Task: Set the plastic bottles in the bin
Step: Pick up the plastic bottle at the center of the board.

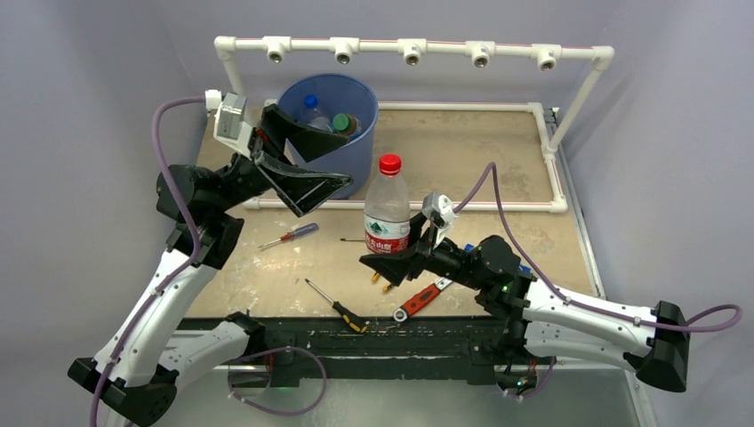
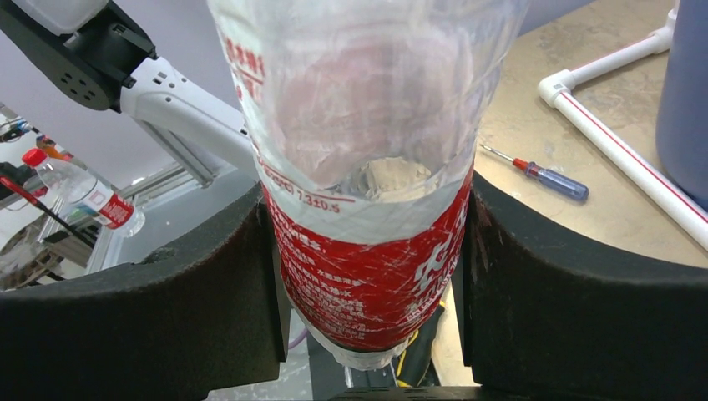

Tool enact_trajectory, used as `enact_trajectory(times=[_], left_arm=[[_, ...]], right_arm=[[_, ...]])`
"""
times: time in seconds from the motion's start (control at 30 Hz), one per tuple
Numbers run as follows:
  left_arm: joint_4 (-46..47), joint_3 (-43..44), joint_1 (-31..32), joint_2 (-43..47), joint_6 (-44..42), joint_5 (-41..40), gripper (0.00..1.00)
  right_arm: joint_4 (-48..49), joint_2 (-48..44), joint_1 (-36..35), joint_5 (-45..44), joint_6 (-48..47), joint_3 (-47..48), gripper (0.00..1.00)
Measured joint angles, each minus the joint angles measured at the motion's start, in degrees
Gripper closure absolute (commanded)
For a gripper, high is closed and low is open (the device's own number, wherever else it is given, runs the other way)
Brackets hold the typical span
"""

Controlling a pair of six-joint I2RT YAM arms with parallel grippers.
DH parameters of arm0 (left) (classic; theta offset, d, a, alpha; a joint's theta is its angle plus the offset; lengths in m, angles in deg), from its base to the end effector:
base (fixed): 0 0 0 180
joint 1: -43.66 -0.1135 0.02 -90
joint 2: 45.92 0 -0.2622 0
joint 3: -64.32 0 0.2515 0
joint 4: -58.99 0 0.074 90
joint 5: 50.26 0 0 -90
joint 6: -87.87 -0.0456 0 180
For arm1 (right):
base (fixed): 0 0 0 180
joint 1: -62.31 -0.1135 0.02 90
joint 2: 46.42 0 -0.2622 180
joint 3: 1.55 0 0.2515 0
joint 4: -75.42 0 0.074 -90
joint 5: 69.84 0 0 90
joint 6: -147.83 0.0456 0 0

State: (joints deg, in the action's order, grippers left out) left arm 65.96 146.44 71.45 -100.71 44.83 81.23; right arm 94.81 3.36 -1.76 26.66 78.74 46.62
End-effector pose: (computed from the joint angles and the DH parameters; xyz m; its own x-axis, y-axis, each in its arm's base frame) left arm 0.1466 -0.1114 0.5041 -0.2689 -0.4772 -0.8367 0.9332 0.0861 -0.3490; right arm 0.0897 0.1962 0.3431 -0.2110 0.3770 -0.9019 -0.9264 0.2173 0.3076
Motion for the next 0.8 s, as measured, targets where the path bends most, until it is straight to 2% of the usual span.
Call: enact_trajectory(times=[0.2, 0.33, 0.47, 0.57, 0.8], left_arm=[[2.23, 0.48, 0.61, -2.34, 0.57, 1.62, 0.07], [-0.13, 0.55, 1.75, -5.33, 0.2, 1.99, 0.09], [-2.89, 0.7, 2.71, -6.69, -0.57, 2.29, 0.16], [-3.67, 1.27, 3.21, -7.02, -1.11, 2.67, 0.26], [-4.87, 1.68, 4.63, -7.04, -2.54, 3.39, 0.62]], right_arm=[[0.11, 1.62, 0.0, 0.11, -0.15, 0.5, 0.69], [-1.49, 3.63, 0.0, 0.52, -0.7, 2.14, 0.69], [-2.71, 4.96, 0.0, 0.68, -1.33, 3.67, 0.69], [-2.99, 5.51, 0.0, 0.74, -1.62, 4.28, 0.69], [-3.21, 5.88, 0.0, 0.72, -1.7, 4.31, 0.69]])
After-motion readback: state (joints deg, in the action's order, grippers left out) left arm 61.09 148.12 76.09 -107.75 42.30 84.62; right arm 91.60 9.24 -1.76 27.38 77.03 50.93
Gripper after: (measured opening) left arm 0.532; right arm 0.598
